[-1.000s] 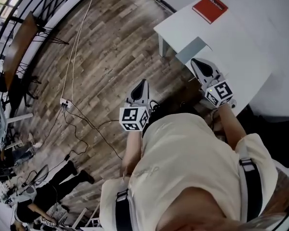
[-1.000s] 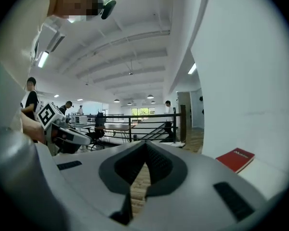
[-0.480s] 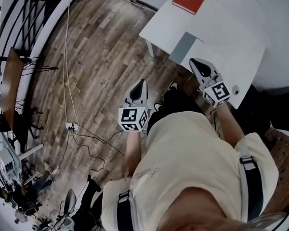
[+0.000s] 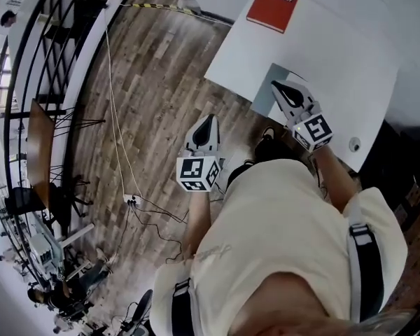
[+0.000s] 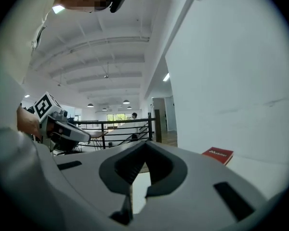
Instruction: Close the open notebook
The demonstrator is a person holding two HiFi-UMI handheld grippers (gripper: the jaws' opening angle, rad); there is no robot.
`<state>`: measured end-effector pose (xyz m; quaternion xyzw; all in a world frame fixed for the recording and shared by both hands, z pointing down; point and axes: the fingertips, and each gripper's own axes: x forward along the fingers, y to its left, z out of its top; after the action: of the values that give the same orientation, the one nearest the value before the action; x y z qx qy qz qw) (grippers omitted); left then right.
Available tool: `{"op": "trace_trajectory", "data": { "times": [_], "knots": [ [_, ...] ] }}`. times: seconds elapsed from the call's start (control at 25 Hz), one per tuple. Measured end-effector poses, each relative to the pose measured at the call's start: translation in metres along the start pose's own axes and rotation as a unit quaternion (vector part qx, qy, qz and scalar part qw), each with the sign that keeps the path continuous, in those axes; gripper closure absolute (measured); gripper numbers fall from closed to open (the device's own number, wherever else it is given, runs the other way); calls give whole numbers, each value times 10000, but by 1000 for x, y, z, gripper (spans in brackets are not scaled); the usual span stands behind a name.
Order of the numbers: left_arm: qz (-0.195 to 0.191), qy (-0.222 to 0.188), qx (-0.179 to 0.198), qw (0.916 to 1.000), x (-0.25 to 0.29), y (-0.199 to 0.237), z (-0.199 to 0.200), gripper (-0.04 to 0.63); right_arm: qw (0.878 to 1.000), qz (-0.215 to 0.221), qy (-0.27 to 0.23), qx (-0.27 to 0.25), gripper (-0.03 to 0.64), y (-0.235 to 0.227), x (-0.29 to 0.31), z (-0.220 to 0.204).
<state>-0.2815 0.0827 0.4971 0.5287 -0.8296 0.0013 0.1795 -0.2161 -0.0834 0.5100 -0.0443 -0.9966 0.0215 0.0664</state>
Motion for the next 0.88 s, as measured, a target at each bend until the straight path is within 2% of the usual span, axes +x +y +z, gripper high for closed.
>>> {"op": "trace_trajectory", "data": {
  "times": [0.2,0.36,0.52,0.72,0.88],
  "knots": [
    [-486,197,131,9985,45,-10,10,576,9992,-298,72,247,611,-27,4,-4],
    [-894,303,242,9952,68,-22,18,575,9979,-559,202,275,611,-25,-8,0],
    [-1292,385,229,9906,95,-33,18,575,9941,-1003,244,330,611,-32,-27,-4],
    [-1952,428,440,9789,115,-44,29,576,9852,-1661,267,322,611,-35,-50,2],
    [-2400,484,650,9674,117,-51,37,575,9709,-2311,296,545,611,-24,-76,2]
  ]
}}
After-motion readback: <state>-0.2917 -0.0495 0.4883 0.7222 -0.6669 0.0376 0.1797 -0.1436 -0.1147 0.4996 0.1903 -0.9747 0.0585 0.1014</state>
